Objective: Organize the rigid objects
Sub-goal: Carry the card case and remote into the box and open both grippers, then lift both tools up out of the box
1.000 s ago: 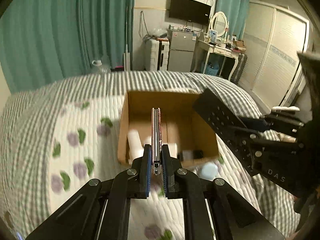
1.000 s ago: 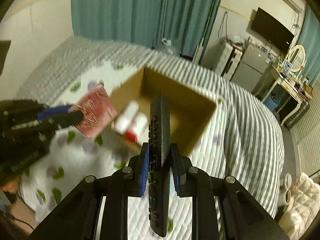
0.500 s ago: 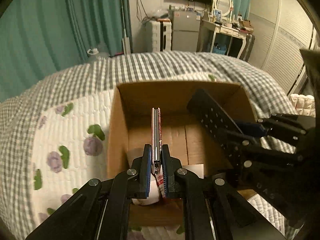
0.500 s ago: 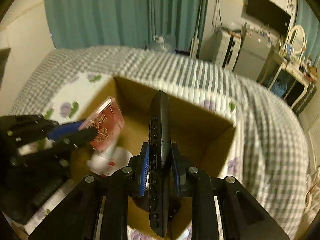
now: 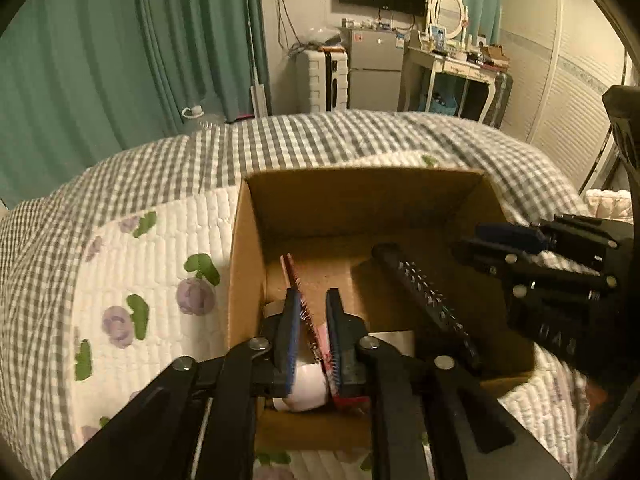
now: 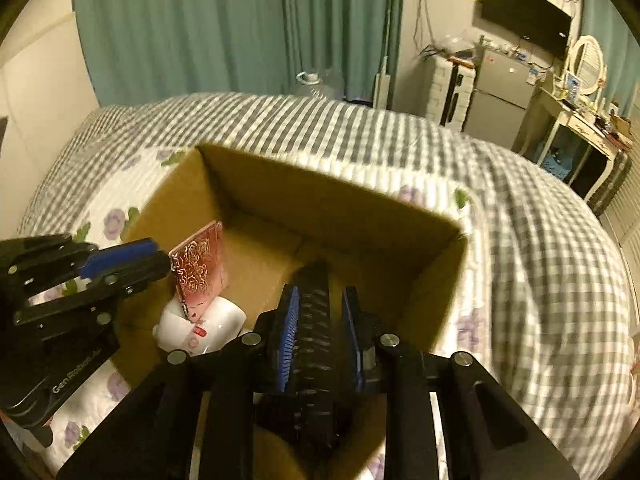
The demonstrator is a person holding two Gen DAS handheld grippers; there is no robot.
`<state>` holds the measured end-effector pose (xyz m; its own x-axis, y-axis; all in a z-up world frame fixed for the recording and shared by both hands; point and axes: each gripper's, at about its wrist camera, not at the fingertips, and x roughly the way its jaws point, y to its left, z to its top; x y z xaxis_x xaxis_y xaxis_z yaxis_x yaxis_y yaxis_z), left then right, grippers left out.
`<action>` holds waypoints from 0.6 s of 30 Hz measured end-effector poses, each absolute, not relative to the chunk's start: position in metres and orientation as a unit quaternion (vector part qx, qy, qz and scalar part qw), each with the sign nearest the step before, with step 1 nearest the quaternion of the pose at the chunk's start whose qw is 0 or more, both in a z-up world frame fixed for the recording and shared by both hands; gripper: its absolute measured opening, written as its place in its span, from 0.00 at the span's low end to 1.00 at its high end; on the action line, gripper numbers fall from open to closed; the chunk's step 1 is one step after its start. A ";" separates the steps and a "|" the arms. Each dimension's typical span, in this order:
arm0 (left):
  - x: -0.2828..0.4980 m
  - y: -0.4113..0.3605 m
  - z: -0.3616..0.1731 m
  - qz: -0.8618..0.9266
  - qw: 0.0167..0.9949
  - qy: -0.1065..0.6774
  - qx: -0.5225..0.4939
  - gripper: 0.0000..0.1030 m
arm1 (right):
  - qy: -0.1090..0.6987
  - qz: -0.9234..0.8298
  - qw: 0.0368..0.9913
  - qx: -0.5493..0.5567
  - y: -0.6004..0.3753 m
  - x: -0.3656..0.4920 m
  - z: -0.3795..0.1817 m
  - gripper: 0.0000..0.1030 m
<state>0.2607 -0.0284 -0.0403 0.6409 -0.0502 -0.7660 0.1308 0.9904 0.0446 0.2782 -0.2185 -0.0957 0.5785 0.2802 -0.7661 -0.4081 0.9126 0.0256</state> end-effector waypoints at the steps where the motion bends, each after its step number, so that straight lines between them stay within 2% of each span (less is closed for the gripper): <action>1: 0.254 -0.028 -0.033 -0.049 0.907 0.416 0.047 0.29 | 0.413 0.189 0.888 -0.077 -0.222 0.276 -0.088 0.28; 2: 0.250 -0.028 -0.027 -0.048 0.909 0.411 0.048 0.34 | 0.407 0.181 0.892 -0.078 -0.227 0.271 -0.078 0.31; 4: 0.232 -0.028 -0.012 -0.040 0.916 0.395 0.054 0.60 | 0.399 0.175 0.896 -0.079 -0.235 0.262 -0.064 0.33; 6: 0.219 -0.027 0.000 -0.037 0.921 0.383 0.057 0.65 | 0.392 0.166 0.901 -0.083 -0.243 0.247 -0.049 0.46; 8: 0.202 -0.026 0.009 -0.035 0.923 0.380 0.056 0.76 | 0.382 0.157 0.907 -0.087 -0.255 0.228 -0.033 0.56; 9: 0.192 -0.025 0.013 -0.032 0.924 0.377 0.052 0.89 | 0.379 0.154 0.908 -0.089 -0.259 0.219 -0.028 0.58; 10: 0.183 -0.023 0.015 -0.027 0.927 0.372 0.049 0.97 | 0.378 0.152 0.909 -0.092 -0.261 0.212 -0.024 0.59; 15: 0.150 -0.022 0.010 -0.002 0.929 0.366 0.052 1.00 | 0.370 0.131 0.915 -0.099 -0.283 0.165 -0.019 0.90; 18: 0.139 -0.025 -0.003 0.000 0.924 0.380 0.048 1.00 | 0.381 0.130 0.910 -0.095 -0.291 0.151 -0.029 0.91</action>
<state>0.1393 -0.0246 -0.0032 0.7111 0.0360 -0.7022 0.0370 0.9954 0.0886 0.1506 -0.2913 -0.0290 0.6753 0.1637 -0.7192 -0.3089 0.9482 -0.0742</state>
